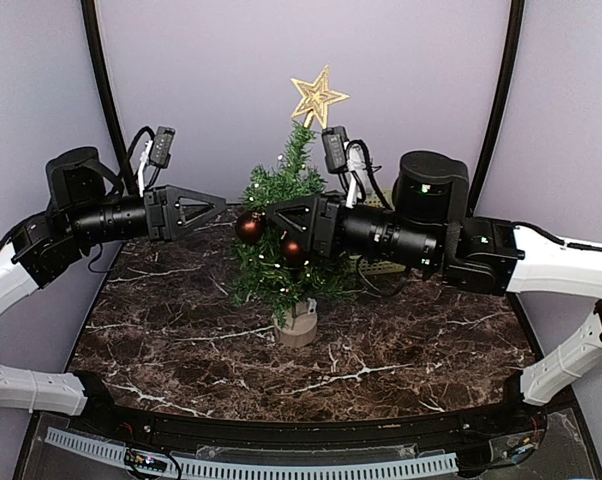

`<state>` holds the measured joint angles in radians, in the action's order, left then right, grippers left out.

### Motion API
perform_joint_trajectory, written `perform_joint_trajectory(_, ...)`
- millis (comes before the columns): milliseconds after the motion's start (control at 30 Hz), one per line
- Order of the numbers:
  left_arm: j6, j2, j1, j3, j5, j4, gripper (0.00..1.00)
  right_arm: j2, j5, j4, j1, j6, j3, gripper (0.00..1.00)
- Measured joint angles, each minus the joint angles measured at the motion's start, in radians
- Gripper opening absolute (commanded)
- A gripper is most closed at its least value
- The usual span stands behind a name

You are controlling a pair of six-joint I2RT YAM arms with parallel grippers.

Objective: Decorate the small christmas tree
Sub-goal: Hang the ornament ball on the branch, then turn around the Christmas tree at the center of the board.

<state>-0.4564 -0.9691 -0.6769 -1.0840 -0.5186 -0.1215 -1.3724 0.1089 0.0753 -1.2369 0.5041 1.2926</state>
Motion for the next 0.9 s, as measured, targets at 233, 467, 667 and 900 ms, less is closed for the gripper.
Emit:
perform_joint_trajectory(233,-0.024,0.067,0.0,0.04,0.062,0.0,0.8,0.035,-0.079,0.017,0.0,-0.04,-0.024,0.54)
perform_joint_trajectory(467,-0.124,0.16,0.0,0.182,0.208,-0.012,0.8,0.154,-0.143,0.024,-0.001,-0.082,-0.073,0.68)
perform_joint_trajectory(667,-0.28,0.301,0.0,0.43,0.342,-0.018,0.74,0.34,-0.032,-0.028,0.061,-0.067,-0.159,0.69)
perform_joint_trajectory(900,-0.462,0.284,-0.006,0.724,0.363,0.147,0.71,0.402,-0.084,-0.055,0.43,0.087,-0.375,0.62)
